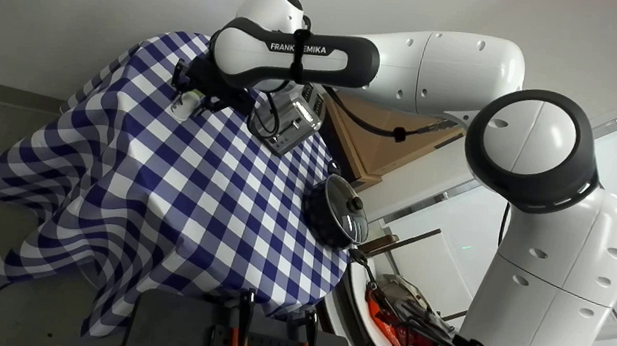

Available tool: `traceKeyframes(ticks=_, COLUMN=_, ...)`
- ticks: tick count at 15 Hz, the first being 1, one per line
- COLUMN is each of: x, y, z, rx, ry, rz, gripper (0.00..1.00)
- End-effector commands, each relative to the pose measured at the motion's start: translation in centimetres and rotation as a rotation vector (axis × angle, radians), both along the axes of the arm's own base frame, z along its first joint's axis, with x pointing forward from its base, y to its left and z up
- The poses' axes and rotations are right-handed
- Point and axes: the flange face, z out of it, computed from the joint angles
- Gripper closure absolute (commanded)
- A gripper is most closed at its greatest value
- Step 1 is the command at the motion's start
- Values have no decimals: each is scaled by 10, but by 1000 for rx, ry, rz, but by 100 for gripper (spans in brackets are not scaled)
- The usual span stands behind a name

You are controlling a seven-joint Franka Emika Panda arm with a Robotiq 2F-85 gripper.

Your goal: Move the white object to the right

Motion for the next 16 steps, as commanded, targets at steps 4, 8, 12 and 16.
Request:
traceKeyframes(ticks=4, x=9, y=-3, z=1, rx=4, ry=-38, rz=-34, gripper=83)
traceKeyframes(ticks=8, x=8, y=-7, z=10, rx=11, ry=-31, rz=-32, gripper=83)
traceKeyframes(ticks=12, x=1, y=-20, z=29, rx=16, ry=-17, rz=-31, gripper=83)
traceKeyframes(ticks=16, x=-7, y=-44, z=51, rx=6, ry=-5, rz=-52, gripper=83)
